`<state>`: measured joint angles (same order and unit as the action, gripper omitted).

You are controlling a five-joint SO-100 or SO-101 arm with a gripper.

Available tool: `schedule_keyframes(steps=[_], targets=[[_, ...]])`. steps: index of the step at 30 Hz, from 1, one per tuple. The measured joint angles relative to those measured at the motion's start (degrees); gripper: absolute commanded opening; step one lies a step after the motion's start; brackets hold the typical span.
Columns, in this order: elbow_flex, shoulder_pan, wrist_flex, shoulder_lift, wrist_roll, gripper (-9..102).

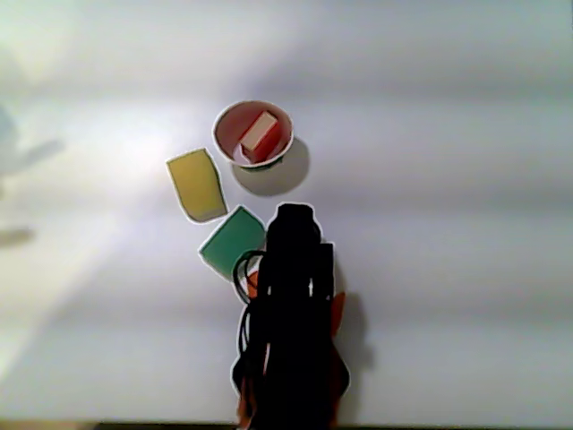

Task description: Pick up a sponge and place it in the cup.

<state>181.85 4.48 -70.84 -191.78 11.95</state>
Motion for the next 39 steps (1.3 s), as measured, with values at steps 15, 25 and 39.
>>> schedule_keyframes(steps=[15,25,39], targets=[[0.79,-0.44,-2.02,0.00,-12.74,0],[0.79,0.35,-2.02,0.00,-8.35,0],[0.79,-0.62,-1.49,0.00,-0.09,0]])
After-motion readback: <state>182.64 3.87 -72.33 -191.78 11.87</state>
